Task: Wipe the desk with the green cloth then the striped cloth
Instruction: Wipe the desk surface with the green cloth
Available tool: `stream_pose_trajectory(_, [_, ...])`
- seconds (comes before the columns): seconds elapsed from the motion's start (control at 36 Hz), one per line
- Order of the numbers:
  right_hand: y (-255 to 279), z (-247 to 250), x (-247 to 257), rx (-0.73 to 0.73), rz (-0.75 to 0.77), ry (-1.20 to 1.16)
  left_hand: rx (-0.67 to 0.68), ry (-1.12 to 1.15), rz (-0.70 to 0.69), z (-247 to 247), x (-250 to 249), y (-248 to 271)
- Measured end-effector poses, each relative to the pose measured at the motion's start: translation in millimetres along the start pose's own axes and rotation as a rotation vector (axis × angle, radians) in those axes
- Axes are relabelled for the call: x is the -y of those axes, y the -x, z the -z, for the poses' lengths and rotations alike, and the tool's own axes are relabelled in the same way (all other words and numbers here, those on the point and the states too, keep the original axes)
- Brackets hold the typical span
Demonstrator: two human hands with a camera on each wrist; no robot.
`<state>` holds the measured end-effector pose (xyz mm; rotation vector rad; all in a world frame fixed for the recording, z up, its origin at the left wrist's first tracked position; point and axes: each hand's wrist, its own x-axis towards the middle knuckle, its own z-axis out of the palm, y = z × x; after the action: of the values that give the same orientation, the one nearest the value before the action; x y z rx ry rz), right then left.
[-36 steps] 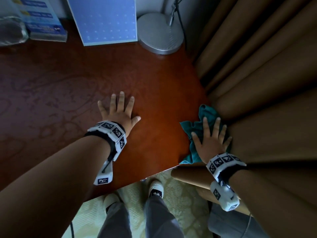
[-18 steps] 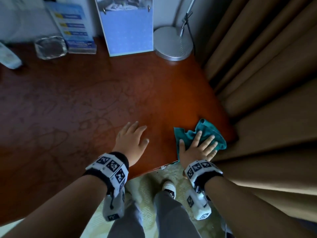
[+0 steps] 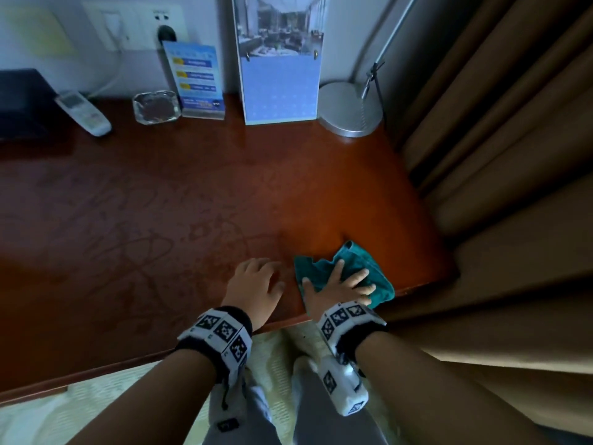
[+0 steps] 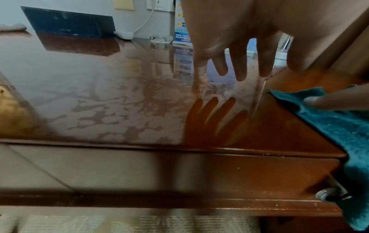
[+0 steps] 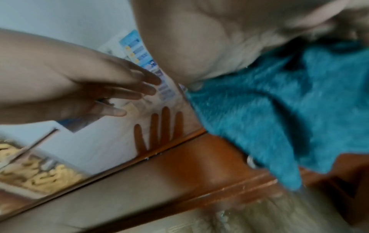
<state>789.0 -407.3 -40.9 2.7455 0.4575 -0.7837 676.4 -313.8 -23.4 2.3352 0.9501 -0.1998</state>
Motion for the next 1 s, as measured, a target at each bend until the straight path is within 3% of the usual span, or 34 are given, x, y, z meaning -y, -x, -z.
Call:
stream_pose_trajectory(0.11, [-11,36,-31,0.010,0.185,0.088,0.009,-0.032,-0.003,-6,-20,-13])
stream_pose_trajectory(0.19, [-28,55,-57,-0.067,0.338,0.124,0.049,-0.076,-0.009,-14,-41,-22])
stream_pose_trajectory(0.39, [-64,42,-87,-0.098,0.629,-0.008,0.082,-0.177,-0.007,-33,-64,-28])
stream_pose_trajectory(0.5, [-73,34,-99,-0.153,0.655,-0.038,0.042,-0.153,0.033,-38,-60,-26])
stream_pose_trajectory(0.75, [-97,42,-120,-0.149,0.668,-0.100,0.194,-0.162,0.048,-35,-63,-23])
stream_pose_trajectory(1.0, [-117,50,-159,-0.231,0.509,-0.040,0.207,-0.040,-0.069,-42,-117,-31])
